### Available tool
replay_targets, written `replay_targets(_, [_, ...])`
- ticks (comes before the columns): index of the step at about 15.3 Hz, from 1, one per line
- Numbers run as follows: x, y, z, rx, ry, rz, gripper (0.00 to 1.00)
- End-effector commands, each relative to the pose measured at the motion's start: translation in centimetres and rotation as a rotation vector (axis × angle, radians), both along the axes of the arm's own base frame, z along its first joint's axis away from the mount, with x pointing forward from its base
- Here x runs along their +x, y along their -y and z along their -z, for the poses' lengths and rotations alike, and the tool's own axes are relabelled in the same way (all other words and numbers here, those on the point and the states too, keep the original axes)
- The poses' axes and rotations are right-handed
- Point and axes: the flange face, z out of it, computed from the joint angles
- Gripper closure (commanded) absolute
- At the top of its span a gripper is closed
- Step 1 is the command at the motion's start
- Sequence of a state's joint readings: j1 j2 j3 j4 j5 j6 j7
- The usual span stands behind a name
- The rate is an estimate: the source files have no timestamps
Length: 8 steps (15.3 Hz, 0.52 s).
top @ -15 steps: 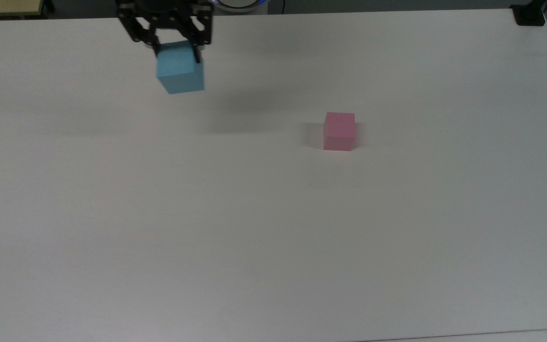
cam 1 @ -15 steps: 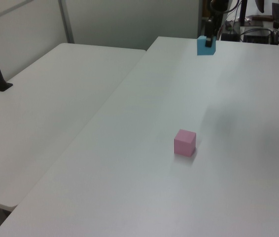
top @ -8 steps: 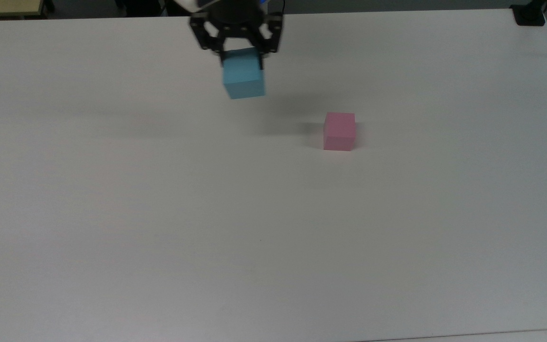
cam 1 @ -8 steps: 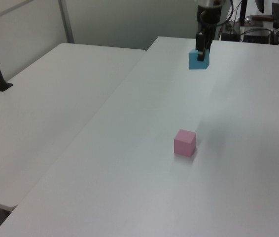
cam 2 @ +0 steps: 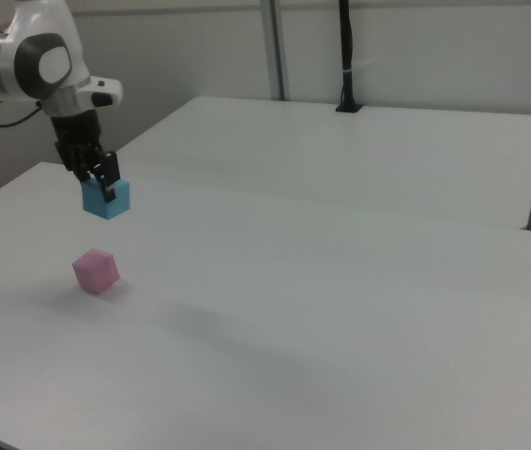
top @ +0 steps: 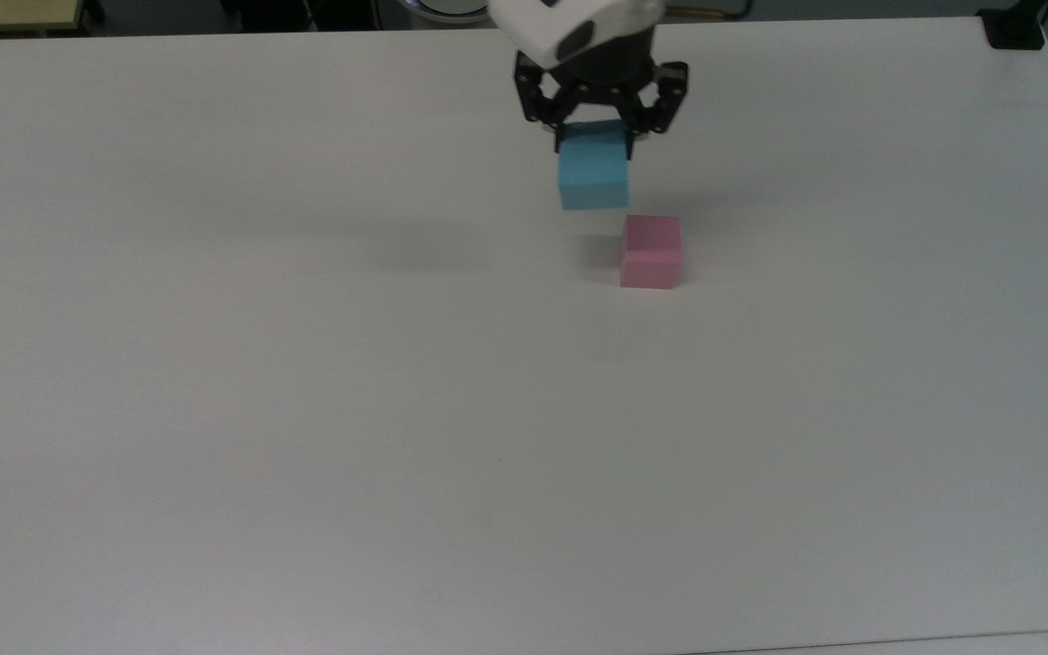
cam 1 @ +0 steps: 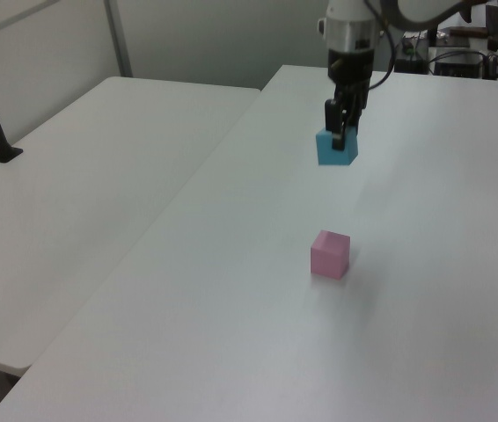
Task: Put blue cube on pink cube
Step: 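Lift the light-blue cube and carry it over the pink cube, then lower the light-blue cube onto the pink cube's top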
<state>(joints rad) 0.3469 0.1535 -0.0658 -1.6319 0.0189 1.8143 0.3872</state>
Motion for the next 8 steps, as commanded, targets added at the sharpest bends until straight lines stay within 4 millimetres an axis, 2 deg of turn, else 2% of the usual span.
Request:
replay_targets(1, [0.1, -3.9, 1.4, -0.015, 0.028, 0.028, 0.39])
replay_targets(5, [-0.4, -6.5, 3.9, -0.033, 0.007, 0.013, 0.40])
replay_targets(8, [-0.4, -7.1, 6.6, -0.071, 0.006, 0.020, 0.39])
